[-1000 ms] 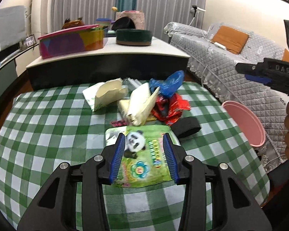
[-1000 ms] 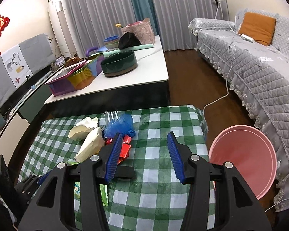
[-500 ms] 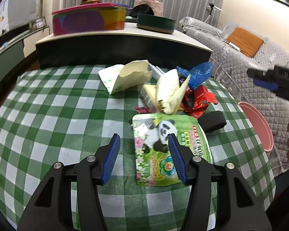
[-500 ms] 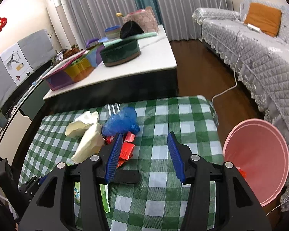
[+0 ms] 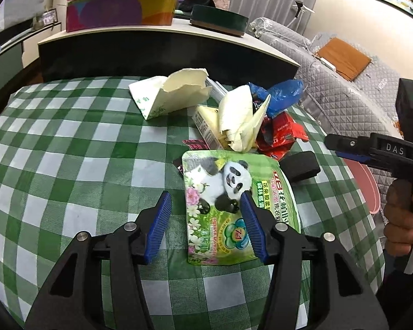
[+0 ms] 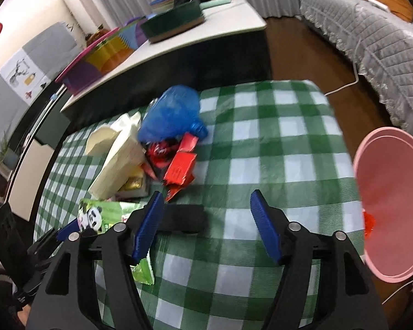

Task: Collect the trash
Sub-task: 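Grasp the green panda-print snack bag with the left tool, then grasp the black strip beside the snack bag with the right tool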

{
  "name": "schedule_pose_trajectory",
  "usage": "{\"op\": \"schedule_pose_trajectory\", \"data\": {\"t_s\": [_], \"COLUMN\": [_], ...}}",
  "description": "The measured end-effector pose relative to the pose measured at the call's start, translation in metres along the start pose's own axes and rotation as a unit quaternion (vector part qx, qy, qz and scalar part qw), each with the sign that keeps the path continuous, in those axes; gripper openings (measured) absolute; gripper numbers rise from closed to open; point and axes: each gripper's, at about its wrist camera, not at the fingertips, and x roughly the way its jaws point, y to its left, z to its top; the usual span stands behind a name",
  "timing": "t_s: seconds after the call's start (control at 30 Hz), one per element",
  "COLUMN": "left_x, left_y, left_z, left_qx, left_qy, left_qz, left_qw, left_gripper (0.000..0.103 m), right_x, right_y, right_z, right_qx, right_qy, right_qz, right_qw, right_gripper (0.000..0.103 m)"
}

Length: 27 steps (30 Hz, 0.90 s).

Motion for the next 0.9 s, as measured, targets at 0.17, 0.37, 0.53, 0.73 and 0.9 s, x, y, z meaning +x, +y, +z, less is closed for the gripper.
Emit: {"op": "schedule_pose_trajectory", "data": {"t_s": [0.17,0.37,0.53,0.73,0.9], "left_x": [0.002,-0.001,-0.007,-0.012,-0.022], "left_y": [-0.001,-0.002,-0.003,-0.007,-0.014], "left_z": [-0.001,0.002,0.003,0.004,0.007], "left_qx": [0.004,0.010,0.014,0.018,0.032], "left_qy": [0.004,0.004,-0.002,-0.007,-0.021], "left_qz": [-0.011,-0.016,-0.021,-0.029,-0.035], "left_qw": [0.9999,0.9998,0.9997,0.9994,0.9987], "left_gripper": [0.040,0.020,0.014,0.012,0.006], "right_x": [0.017,0.028,0.030,0.017,0.003], "right_y": [0.001,0.004,0.011,0.016,0.020], "right_z": [-0.004,-0.007,-0.012,-0.015,-0.014], "right_qx": [0.006,0.010,-0.003,-0.020,-0.037], "right_qy": [0.033,0.055,0.066,0.051,0.031], "right_qz": [0.018,0.039,0.037,0.029,0.020], "right_qw": [0.999,0.998,0.997,0.998,0.999], "right_gripper": [0.068,0.068,0.052,0.009,0.006]}}
